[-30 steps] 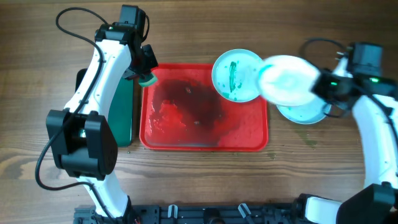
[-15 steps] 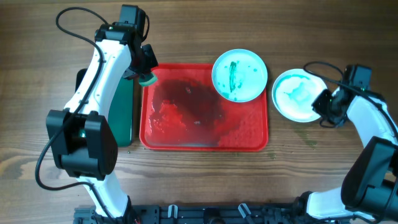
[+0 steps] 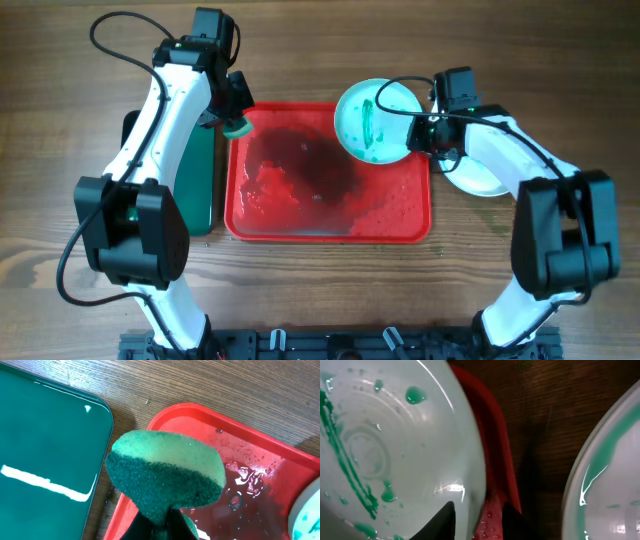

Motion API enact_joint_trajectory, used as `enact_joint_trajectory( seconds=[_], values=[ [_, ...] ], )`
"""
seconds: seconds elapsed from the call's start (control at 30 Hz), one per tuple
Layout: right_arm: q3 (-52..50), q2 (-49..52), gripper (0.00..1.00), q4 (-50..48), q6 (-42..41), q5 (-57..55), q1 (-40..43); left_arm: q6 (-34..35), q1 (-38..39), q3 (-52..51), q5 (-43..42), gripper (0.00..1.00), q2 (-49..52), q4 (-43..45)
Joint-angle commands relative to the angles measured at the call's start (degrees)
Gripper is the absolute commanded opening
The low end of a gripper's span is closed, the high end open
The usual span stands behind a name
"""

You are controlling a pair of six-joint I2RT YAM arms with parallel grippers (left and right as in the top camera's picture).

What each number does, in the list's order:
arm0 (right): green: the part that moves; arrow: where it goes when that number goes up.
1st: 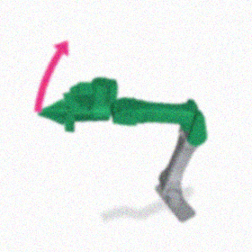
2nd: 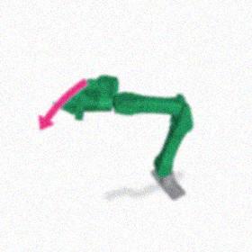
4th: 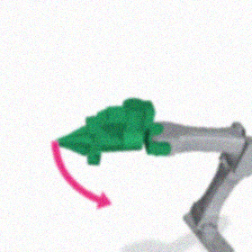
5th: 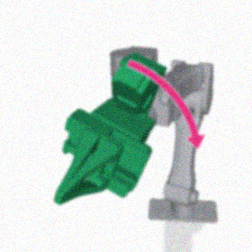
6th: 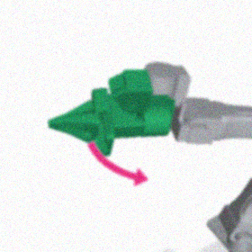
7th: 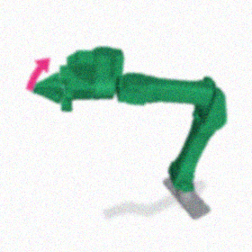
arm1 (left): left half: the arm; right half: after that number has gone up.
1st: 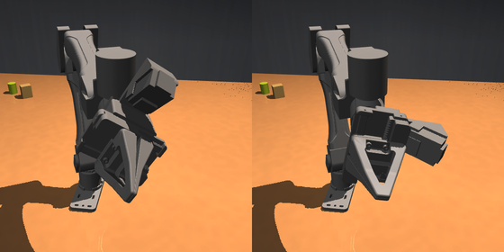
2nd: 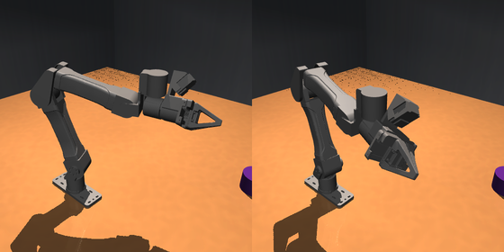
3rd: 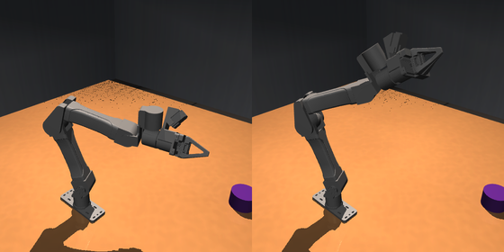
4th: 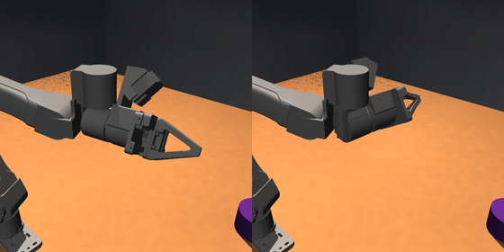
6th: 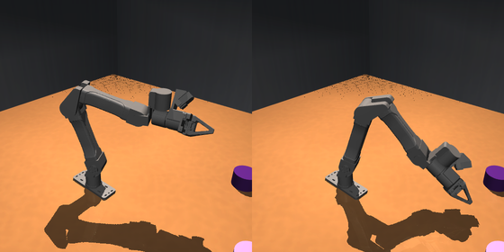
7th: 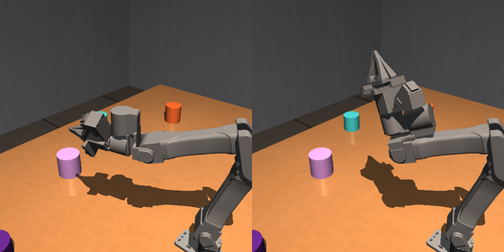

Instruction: Clean dirty plates on tray and stack at the side

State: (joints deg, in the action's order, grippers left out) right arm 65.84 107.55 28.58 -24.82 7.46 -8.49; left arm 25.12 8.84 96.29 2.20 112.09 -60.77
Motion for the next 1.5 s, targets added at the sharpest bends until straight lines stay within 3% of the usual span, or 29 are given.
enact_joint_trajectory(
  seconds=[0.0,0.1,0.3,0.43,0.5,0.67,0.73,0.77,0.8,0.83,0.9,1.0,1.1,1.27,1.33,1.47],
  values=[
    [0.57,1.16,0.24,-0.46,0.63,0.11,-0.46,-0.92,-0.07,0.68,-0.26,0.04,-0.63,0.13],
    [0.57,1.22,0.11,1.62,6.23,3.1,-2.01,-0.92,-0.07,0.68,-0.26,0.04,-0.63,0.13],
    [0.7,1.2,0.09,15.32,15.82,9.38,-10.01,-0.92,-0.07,0.68,-0.26,0.04,-0.63,0.13],
    [6.25,1.2,0.34,18.56,16.44,8.59,-13.42,-0.94,-0.07,0.68,-0.26,0.04,-0.63,0.13],
    [9.97,1.2,0.44,16.98,21.11,5.55,-12.83,-0.94,-0.07,0.68,-0.26,0.04,-0.63,0.09],
    [9.99,8.31,0.44,11.96,30.71,4.83,-13.62,-0.92,-0.07,0.68,-0.26,0.04,-0.63,0.11],
    [9.99,9.9,0.34,11.98,30.69,4.85,-13.62,-0.92,-0.07,0.68,-0.26,0.04,-0.63,0.11],
    [10.01,9.88,0.12,11.93,30.6,4.83,-13.62,-0.94,-0.07,0.68,-0.26,0.04,-0.63,0.13],
    [10.84,9.88,0.04,13.77,27.52,4.85,-13.64,-0.92,-0.07,0.68,-0.26,0.04,-0.63,0.11],
    [13.42,9.88,0.04,17.38,21.14,5.51,-13.81,-0.92,-0.07,0.68,-0.26,0.04,-0.63,0.15],
    [15.8,9.9,0.04,16.81,-3.56,13.29,-13.92,-0.9,-0.07,0.68,-0.26,0.04,-0.63,0.33],
    [13.66,12.33,0.04,8.63,-14.88,7.56,-17.22,-0.9,-0.07,0.57,-0.28,0.04,-0.55,0.33],
    [13.64,13.79,0.05,6.56,-17.31,7.63,-17.59,-1.03,0.7,-1.7,-0.55,0.04,-0.42,1.84],
    [13.64,13.99,0.04,6.54,-15.98,8.46,-17.7,-11.54,4.46,-6.45,-9.01,0.04,4.07,12.44],
    [13.64,13.99,0.04,6.27,-15.67,8.94,-17.7,-19.96,7.06,-6.45,-12.04,0.04,7.48,14.36],
    [13.64,13.99,0.04,6.23,-15.56,8.92,-17.75,-23.19,9.05,-6.45,-11.78,0.04,12.96,14.49]
  ],
)
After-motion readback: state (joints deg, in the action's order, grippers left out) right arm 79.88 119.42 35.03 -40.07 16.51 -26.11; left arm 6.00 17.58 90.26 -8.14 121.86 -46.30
